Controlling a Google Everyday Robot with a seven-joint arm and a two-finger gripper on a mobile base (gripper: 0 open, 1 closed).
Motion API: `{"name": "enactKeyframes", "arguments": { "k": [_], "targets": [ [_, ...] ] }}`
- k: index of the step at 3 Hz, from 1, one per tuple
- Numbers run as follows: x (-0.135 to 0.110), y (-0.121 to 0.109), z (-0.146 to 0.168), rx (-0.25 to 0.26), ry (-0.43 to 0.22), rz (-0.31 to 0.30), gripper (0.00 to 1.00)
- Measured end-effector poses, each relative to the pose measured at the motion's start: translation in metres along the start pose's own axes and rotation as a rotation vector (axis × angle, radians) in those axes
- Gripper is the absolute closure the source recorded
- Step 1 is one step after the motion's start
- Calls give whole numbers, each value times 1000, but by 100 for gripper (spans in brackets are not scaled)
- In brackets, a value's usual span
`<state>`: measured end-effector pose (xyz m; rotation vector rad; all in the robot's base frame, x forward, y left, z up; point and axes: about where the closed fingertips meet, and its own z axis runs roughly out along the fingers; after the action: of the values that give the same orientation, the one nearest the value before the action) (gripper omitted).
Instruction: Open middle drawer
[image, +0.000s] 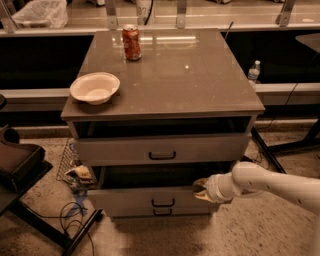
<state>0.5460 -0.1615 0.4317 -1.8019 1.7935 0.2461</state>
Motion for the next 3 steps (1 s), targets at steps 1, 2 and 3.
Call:
{"name": "enactKeyframes", "arguments": {
  "k": [1,2,3],
  "targets": [
    [0,-1,0,0,0,0,100],
    [2,3,-3,-3,3,4,100],
    [10,23,-19,-14,17,19,100]
  ]
}}
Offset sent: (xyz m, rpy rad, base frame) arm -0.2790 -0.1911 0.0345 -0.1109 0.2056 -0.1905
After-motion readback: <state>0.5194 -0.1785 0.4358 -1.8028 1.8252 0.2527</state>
